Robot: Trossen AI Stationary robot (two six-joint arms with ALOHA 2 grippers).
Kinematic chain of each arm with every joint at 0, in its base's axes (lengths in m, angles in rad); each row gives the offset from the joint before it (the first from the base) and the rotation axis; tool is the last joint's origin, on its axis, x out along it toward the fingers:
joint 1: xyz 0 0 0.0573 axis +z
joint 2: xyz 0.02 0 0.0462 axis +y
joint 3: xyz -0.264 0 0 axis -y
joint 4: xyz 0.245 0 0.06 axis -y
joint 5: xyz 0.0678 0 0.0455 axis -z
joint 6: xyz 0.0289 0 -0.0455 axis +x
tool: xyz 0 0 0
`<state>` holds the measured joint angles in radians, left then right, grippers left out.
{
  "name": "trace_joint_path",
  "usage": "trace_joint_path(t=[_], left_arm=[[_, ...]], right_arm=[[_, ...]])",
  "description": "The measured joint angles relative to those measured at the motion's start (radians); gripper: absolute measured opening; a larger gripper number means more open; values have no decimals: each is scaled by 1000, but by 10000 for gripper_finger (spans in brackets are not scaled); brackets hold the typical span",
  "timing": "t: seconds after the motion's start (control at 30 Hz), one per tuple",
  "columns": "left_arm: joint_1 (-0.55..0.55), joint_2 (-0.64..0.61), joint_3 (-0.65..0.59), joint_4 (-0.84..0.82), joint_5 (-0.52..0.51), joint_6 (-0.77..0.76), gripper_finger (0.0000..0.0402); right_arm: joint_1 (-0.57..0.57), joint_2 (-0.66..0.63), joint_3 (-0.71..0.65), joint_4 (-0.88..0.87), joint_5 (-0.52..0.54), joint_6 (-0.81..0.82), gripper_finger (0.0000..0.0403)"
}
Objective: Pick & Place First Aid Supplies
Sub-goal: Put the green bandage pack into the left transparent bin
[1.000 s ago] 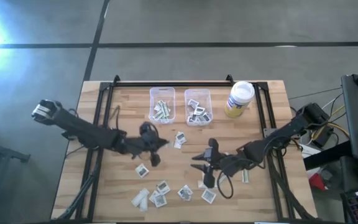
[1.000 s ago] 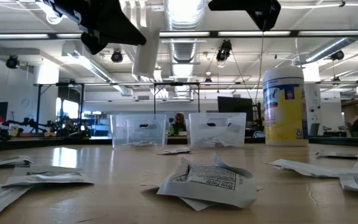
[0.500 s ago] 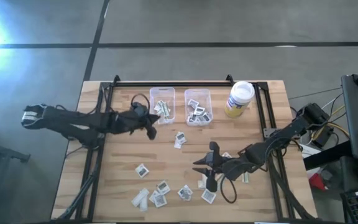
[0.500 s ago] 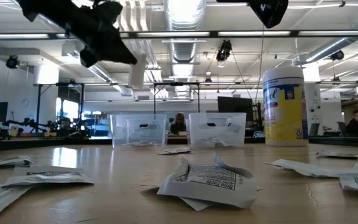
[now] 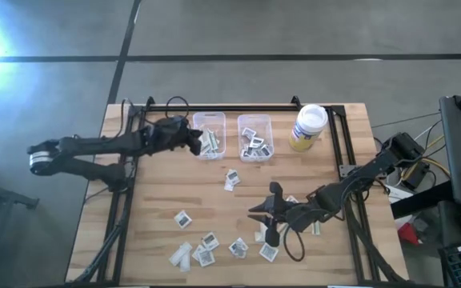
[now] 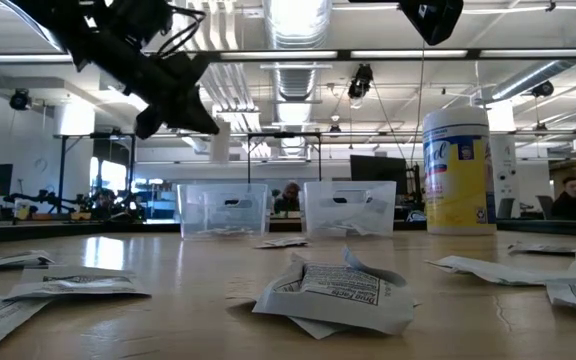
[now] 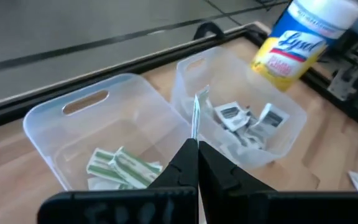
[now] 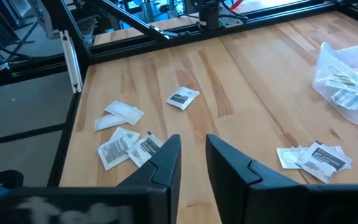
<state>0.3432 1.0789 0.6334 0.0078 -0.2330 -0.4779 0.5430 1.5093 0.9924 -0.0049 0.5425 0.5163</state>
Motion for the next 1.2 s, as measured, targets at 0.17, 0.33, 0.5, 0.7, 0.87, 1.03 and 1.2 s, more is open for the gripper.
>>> trace_joint_path(t=[0.17, 0.33, 0.5, 0.7, 0.87, 1.03, 1.2], left_arm=[[13, 63, 0, 4, 15, -2, 0], [41, 135, 0, 56, 14, -13, 0], [78, 191, 0, 64, 14, -15, 0], [95, 235, 0, 70, 30, -17, 0], [95, 256, 0, 69, 33, -16, 5], [95, 260, 0, 69, 32, 11, 33], [95, 258, 0, 76, 31, 13, 77]], right_arm=[[0, 0, 0, 0, 0, 0, 68], [0, 0, -1, 0, 1, 0, 70], [0, 0, -1, 0, 2, 0, 76], [0, 0, -3, 0, 2, 0, 79], [0, 0, -7, 0, 2, 0, 69], [0, 0, -7, 0, 2, 0, 63], [0, 0, -7, 1, 2, 0, 66]])
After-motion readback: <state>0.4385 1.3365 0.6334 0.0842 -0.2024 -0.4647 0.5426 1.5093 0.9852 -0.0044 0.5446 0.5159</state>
